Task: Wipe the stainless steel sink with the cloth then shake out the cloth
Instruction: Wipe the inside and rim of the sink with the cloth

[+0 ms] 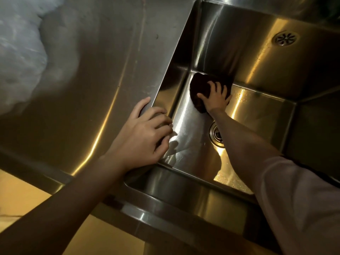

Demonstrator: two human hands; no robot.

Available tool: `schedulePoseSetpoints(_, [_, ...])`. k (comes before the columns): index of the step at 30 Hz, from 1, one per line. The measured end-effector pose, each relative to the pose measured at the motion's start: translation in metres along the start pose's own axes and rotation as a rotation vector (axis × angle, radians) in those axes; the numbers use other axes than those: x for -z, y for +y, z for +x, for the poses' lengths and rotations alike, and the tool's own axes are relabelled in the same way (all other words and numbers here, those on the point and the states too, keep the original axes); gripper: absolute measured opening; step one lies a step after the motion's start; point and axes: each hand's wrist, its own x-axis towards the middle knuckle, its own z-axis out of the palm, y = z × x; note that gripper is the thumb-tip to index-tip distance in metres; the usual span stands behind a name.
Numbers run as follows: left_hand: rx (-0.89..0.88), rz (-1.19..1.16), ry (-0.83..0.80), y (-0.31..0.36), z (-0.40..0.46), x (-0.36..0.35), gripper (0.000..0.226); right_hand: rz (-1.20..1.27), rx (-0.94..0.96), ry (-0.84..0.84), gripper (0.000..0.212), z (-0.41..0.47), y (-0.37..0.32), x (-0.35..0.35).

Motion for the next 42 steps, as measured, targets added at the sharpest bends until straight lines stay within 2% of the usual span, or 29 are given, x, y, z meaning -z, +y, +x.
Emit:
schedulePoseSetpoints(7, [0.002, -0.010, -0.009, -0.001, 0.000, 0.000, 0.029, -0.018, -0.156, 0.128, 0.073, -0.028, 0.076, 0.013])
schedulePoseSetpoints(11, [-0.002, -0.015, -0.001, -0.001, 0.000, -0.001, 0.029, 0.059, -0.328, 0.171, 0.077, -0.032, 0.119, 0.032])
schedulePoseSetpoints(16, [-0.005, -0.011, -0.010, -0.002, 0.000, -0.002, 0.029, 0.103, -0.410, 0.217, 0.076, -0.053, 0.127, 0.032])
schedulePoseSetpoints(19, [-0.001, -0.009, -0.009, -0.001, 0.000, -0.001, 0.030, 0.055, -0.342, 0.163, 0.071, -0.074, 0.112, 0.024])
schedulePoseSetpoints(22, [0.000, 0.012, -0.027, 0.000, 0.000, 0.001, 0.030, -0.060, -0.126, 0.055, 0.061, -0.103, 0.100, 0.014])
schedulePoseSetpoints(24, [-0.002, 0.014, -0.046, 0.001, 0.001, 0.004, 0.031, -0.100, -0.046, -0.064, 0.056, -0.118, 0.092, 0.011])
schedulePoseSetpoints(30, [-0.005, 0.032, -0.077, 0.000, 0.000, 0.004, 0.032, 0.039, -0.075, -0.280, 0.064, -0.126, 0.085, 0.037])
schedulePoseSetpoints(37, [0.002, 0.013, -0.006, -0.001, -0.001, -0.001, 0.028, 0.197, -0.084, -0.249, 0.064, -0.180, 0.050, 0.080])
schedulePoseSetpoints(42, [-0.003, 0.006, -0.021, 0.000, -0.002, 0.001, 0.028, 0.304, -0.092, -0.108, 0.061, -0.217, 0.024, 0.116])
